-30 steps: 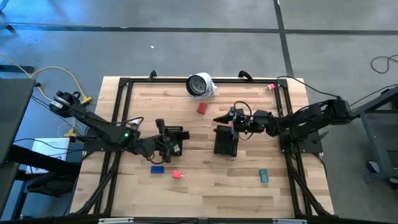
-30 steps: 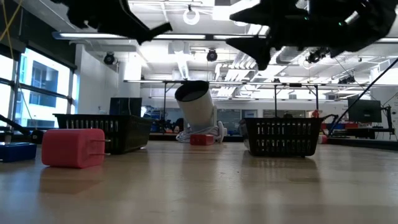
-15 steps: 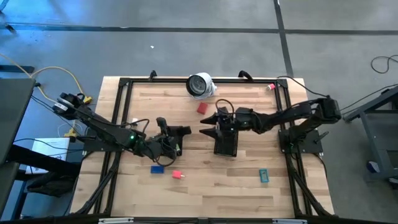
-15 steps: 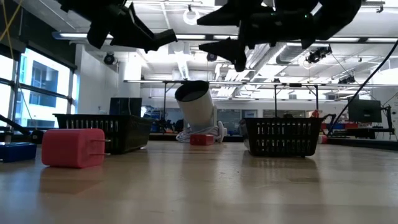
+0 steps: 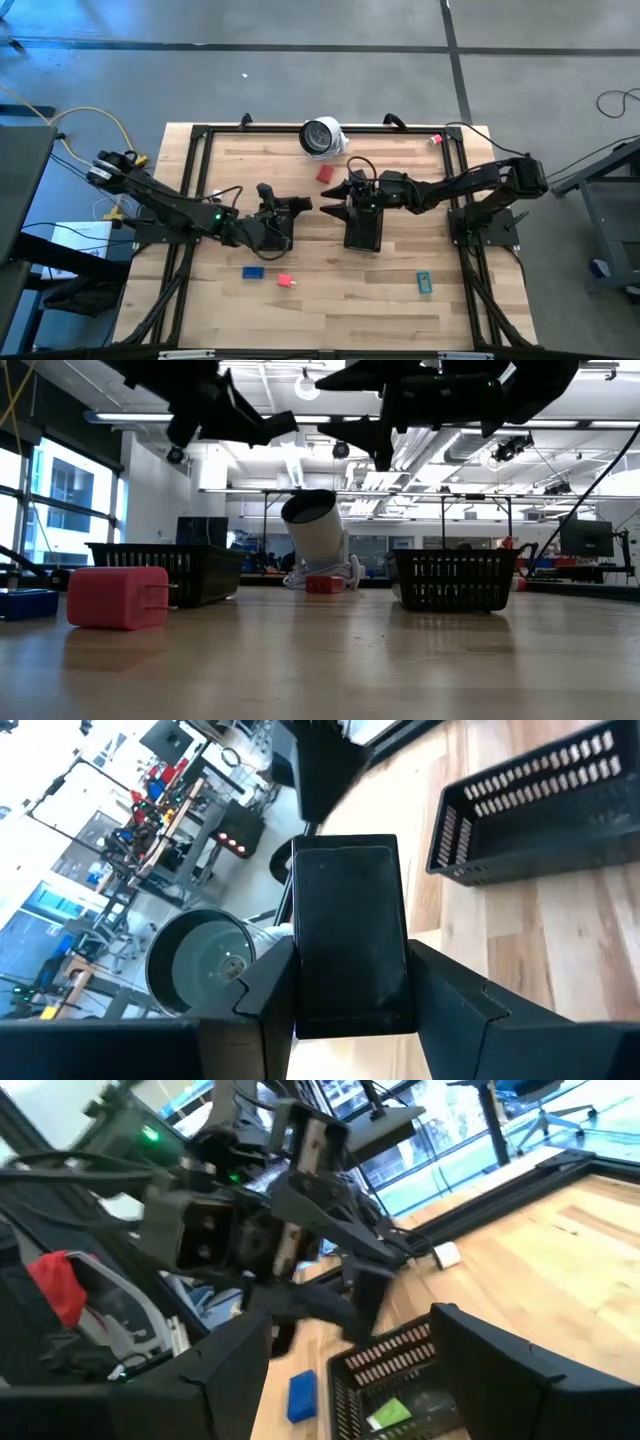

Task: Pick & Place Office items
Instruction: Put the black digital clock into the right black bin

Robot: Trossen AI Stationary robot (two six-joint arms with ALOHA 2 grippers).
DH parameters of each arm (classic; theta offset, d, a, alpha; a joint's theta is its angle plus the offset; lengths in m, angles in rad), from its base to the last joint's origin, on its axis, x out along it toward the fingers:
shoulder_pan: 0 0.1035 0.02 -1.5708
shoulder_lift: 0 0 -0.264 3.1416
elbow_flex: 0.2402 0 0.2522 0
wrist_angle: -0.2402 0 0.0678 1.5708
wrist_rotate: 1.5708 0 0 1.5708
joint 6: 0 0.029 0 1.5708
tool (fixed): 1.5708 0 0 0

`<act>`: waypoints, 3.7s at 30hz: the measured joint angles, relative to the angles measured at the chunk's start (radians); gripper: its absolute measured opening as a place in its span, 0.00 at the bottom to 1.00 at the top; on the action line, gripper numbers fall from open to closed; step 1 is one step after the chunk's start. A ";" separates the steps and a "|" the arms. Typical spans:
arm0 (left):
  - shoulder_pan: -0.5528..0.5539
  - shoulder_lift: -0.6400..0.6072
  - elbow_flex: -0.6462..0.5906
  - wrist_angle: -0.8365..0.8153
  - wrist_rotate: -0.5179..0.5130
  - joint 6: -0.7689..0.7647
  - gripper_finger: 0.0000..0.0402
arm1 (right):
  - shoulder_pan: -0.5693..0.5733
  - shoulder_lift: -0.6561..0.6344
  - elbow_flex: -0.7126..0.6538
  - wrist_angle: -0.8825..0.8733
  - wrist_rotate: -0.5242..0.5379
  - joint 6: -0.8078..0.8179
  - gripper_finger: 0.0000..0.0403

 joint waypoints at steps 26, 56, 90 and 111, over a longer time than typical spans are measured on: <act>0.036 0.108 0.151 -0.002 0.065 0.109 0.37 | -0.001 0.012 0.000 -0.008 -0.028 -0.017 0.63; 0.013 0.108 0.151 0.061 0.098 0.090 0.49 | -0.001 0.011 0.000 -0.002 -0.034 -0.088 0.12; -0.143 -0.098 0.149 -0.303 -0.054 -0.314 0.57 | -0.031 -0.438 -0.001 -0.846 -0.010 -0.091 0.12; 0.066 -0.274 -0.028 -0.295 0.248 -0.439 0.52 | -0.002 -0.183 0.307 -1.406 0.048 -0.305 0.12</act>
